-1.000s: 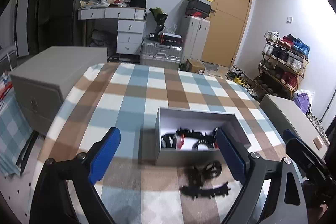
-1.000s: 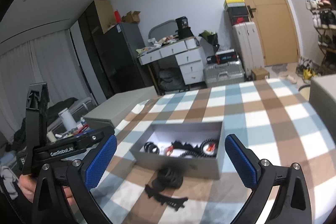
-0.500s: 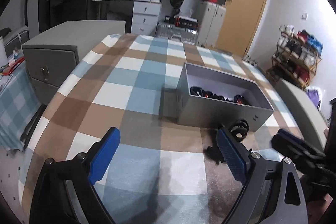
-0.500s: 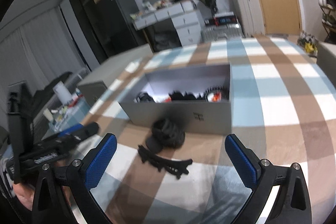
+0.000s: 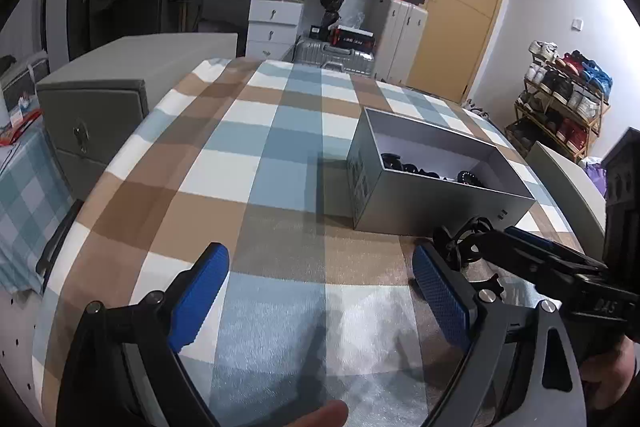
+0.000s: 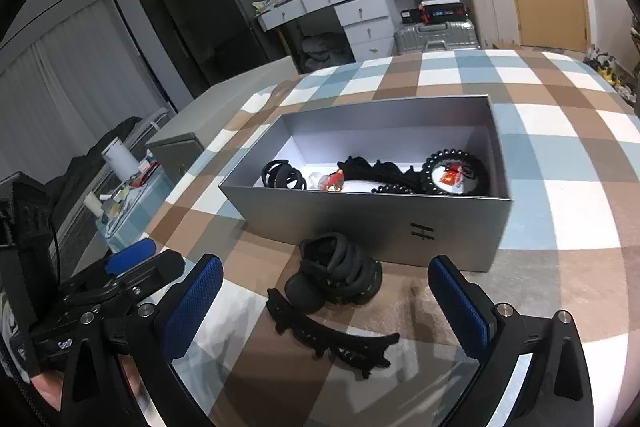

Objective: Organize jewelry
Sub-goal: 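Lift both grippers out of the box and move back to the pile, then close the right gripper on the black claw clip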

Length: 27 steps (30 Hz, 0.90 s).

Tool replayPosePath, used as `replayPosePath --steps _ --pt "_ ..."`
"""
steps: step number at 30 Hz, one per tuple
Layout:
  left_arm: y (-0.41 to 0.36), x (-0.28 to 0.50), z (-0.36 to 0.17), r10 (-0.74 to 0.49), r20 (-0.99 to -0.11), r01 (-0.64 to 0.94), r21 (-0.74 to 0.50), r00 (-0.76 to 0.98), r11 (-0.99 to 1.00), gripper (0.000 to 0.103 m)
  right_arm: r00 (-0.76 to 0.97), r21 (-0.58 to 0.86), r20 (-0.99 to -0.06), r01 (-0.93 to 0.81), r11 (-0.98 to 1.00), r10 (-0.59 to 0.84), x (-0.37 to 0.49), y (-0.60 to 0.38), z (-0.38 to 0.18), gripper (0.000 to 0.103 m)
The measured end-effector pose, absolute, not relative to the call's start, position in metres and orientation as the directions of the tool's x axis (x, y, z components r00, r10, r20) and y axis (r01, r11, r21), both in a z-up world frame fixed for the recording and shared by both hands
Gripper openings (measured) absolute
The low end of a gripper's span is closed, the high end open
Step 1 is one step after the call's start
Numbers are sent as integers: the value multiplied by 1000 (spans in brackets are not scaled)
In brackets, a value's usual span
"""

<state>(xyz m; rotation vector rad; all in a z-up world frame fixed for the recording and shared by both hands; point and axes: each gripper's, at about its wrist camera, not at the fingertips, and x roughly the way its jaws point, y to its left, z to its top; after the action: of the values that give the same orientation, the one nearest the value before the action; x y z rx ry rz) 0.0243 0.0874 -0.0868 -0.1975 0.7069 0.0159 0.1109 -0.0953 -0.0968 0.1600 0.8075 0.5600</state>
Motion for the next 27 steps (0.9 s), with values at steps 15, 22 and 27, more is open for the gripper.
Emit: replayPosePath --steps 15,22,27 --pt "91 29 -83 -84 -653 -49 -183 752 982 90 498 328 -705 -402 855 505 126 -82 -112 63" --pt "90 34 -87 -82 -677 -58 -182 731 982 90 482 375 -681 -417 828 551 123 -88 -111 47" --pt "87 36 -86 -75 -686 -60 -171 724 984 90 491 397 -660 -415 818 569 119 -94 -109 47"
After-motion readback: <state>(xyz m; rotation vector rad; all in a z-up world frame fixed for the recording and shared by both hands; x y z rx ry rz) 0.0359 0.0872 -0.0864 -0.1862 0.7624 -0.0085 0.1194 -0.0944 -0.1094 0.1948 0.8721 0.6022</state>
